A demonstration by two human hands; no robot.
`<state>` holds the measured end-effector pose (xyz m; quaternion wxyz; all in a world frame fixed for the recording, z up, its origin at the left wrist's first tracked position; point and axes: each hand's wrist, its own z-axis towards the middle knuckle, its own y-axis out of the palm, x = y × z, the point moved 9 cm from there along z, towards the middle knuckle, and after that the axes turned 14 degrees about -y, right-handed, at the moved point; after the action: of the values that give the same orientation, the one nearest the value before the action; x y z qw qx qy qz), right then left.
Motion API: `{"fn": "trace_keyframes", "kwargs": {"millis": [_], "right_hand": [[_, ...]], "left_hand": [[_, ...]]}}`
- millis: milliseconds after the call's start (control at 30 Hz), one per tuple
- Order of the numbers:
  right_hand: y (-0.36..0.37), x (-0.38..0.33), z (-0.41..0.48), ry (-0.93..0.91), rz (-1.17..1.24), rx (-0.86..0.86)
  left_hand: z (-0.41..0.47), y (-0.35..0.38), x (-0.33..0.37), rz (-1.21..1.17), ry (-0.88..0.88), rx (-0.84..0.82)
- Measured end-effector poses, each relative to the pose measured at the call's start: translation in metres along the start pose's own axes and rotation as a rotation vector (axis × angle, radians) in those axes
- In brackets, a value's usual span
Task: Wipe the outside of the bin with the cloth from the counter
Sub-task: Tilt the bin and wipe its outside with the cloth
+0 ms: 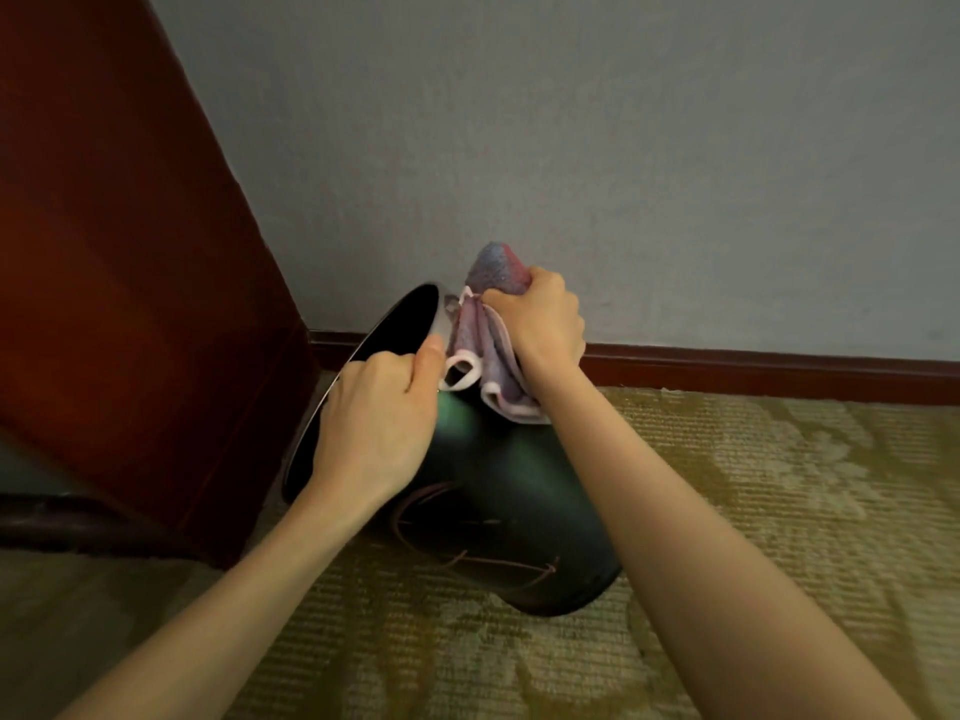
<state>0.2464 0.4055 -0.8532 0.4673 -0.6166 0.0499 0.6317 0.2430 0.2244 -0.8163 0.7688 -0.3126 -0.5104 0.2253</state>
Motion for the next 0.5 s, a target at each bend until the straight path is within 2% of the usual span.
{"fn": "trace_keyframes", "kwargs": {"millis": [200,333,500], "right_hand": [[-0.009,-0.016,-0.023,-0.084,-0.024,0.142],[-0.007,-0.036,-0.067,-0.151,0.121,0.335],[0.006,-0.047,-0.079,-0.214,0.112,0.329]], "left_hand": [[0.010,0.002,-0.017,0.000,-0.095,0.023],[0.027,0.002,-0.026,0.004,-0.204,0.036],[0.031,-0.001,-0.047,-0.034,-0.265,0.022]]}}
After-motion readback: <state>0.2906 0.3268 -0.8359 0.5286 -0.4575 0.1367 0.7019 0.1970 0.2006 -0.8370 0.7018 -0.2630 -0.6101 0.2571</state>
